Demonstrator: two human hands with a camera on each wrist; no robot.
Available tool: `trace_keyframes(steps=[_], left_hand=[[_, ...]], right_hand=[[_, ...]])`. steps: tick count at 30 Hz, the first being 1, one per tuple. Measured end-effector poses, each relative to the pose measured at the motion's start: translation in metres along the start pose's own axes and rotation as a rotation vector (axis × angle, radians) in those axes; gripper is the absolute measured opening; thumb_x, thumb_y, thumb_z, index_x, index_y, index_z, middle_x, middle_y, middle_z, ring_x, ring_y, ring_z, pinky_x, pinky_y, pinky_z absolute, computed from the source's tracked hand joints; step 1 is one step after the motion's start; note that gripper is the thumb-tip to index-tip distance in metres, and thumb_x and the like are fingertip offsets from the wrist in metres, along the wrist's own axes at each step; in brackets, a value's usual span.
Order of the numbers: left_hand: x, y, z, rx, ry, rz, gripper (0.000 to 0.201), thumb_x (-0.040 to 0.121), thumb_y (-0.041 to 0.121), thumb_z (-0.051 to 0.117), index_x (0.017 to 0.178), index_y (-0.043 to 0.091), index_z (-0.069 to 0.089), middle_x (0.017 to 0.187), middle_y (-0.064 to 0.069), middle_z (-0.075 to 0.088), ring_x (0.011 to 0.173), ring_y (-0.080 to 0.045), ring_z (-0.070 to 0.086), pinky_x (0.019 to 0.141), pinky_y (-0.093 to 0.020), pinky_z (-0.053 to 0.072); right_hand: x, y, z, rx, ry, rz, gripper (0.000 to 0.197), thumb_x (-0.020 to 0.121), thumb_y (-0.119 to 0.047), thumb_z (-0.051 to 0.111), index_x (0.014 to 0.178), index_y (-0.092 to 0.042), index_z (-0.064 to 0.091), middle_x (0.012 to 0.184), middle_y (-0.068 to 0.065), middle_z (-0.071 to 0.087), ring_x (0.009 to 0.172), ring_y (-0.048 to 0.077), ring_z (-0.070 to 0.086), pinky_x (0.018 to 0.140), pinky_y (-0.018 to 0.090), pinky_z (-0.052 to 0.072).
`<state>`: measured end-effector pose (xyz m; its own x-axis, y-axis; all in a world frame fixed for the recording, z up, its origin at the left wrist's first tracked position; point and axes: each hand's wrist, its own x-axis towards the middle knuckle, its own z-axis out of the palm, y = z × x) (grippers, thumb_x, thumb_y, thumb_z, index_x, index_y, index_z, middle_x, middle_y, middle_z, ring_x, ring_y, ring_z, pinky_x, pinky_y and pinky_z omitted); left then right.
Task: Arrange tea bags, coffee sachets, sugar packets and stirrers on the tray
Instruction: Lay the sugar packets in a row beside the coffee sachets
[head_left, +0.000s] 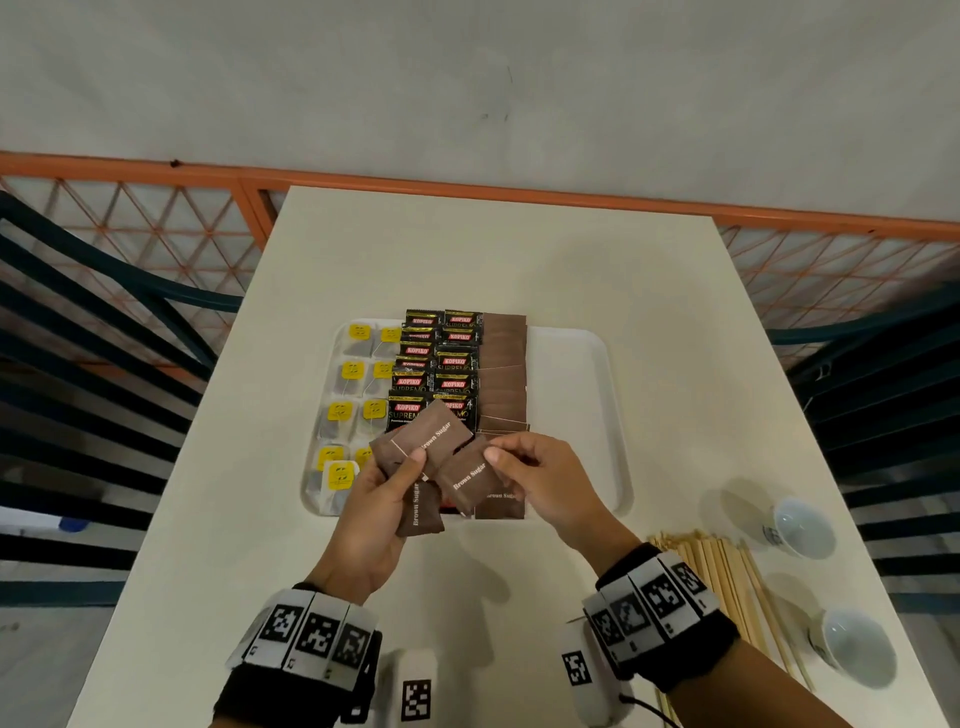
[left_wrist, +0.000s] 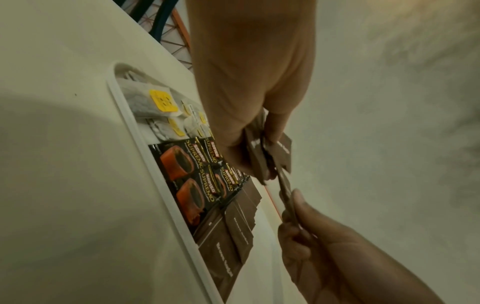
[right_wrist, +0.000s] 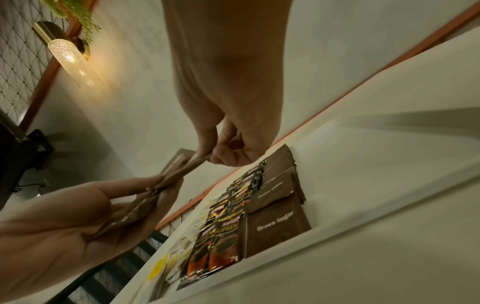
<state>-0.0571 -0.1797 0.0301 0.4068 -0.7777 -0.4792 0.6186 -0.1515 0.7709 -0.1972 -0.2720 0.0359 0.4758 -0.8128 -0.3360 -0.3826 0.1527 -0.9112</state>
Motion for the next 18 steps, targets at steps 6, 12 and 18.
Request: trace_keyframes(steps=[6, 12, 18], left_hand=[[0.003, 0.001, -0.010, -0.042, -0.022, 0.013, 0.024, 0.094, 0.010, 0.047, 0.114, 0.018, 0.058, 0.087, -0.006, 0.074, 0.074, -0.018, 0.072, 0.066, -0.028, 0.059], [0.005, 0.000, -0.024, -0.066, -0.002, 0.003, 0.035, 0.094, 0.010, 0.045, 0.128, 0.008, 0.051, 0.086, -0.010, 0.070, 0.072, -0.018, 0.069, 0.064, -0.025, 0.057], [0.006, -0.001, -0.027, -0.058, 0.011, -0.008, 0.039, 0.093, 0.011, 0.047, 0.132, 0.007, 0.047, 0.095, -0.015, 0.066, 0.075, -0.020, 0.069, 0.065, -0.027, 0.056]], right_hand=[[0.011, 0.007, -0.016, 0.218, 0.033, 0.066, 0.007, 0.091, -0.010, 0.055, 0.089, -0.011, 0.062, 0.079, 0.000, 0.064, 0.067, 0.012, 0.058, 0.056, 0.019, 0.050], [0.040, 0.019, -0.036, 0.264, 0.179, 0.162, 0.012, 0.091, -0.010, 0.055, 0.082, -0.016, 0.057, 0.076, -0.002, 0.062, 0.067, 0.008, 0.053, 0.060, 0.020, 0.041], [0.058, 0.030, -0.028, 0.126, 0.196, 0.158, 0.014, 0.089, -0.008, 0.058, 0.079, -0.017, 0.058, 0.070, -0.003, 0.057, 0.060, 0.008, 0.046, 0.057, 0.016, 0.037]])
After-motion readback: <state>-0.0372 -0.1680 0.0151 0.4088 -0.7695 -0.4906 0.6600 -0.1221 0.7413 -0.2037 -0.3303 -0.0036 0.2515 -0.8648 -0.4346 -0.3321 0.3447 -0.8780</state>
